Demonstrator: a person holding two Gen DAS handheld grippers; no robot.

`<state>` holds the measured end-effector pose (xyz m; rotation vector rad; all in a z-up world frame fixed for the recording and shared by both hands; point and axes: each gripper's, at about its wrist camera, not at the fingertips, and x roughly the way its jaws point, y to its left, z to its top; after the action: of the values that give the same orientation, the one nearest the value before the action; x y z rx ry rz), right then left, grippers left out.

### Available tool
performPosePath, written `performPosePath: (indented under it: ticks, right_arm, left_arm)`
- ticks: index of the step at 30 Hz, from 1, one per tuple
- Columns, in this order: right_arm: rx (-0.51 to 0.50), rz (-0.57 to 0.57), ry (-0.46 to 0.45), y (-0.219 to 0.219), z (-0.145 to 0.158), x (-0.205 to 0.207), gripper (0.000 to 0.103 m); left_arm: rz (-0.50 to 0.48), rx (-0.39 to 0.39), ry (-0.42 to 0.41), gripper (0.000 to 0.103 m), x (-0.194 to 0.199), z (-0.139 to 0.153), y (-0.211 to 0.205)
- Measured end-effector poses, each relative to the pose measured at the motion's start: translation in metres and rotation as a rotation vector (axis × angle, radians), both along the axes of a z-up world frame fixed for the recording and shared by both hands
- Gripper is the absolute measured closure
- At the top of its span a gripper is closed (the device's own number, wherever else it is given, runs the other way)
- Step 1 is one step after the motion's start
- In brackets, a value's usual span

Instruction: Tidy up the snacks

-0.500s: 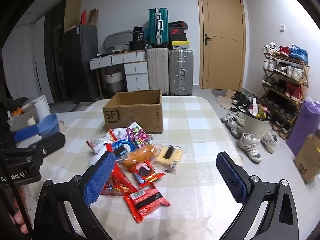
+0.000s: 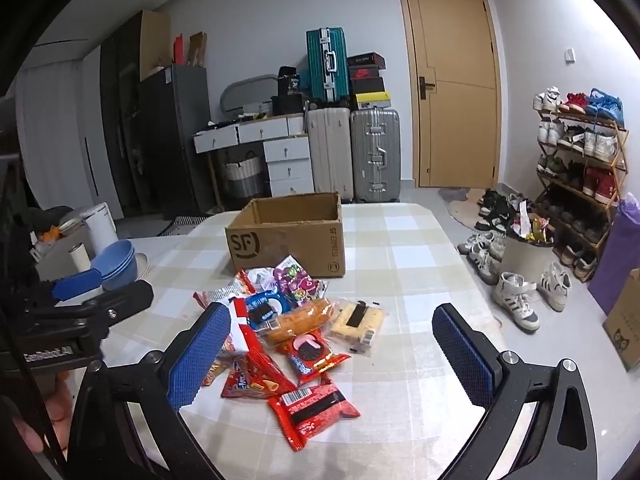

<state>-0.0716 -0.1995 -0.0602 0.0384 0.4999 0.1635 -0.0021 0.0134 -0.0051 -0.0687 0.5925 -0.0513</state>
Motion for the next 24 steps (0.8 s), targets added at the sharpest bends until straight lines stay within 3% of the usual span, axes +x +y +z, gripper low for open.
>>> performPosePath:
  ticks: [24]
  right_arm:
    - [-0.002,0.017,-0.035,0.0035,0.0074,-0.0101,0.000]
  left_arm:
    - [0.008,0.024,-0.016,0.001,-0.0088,0.0065,0.0022]
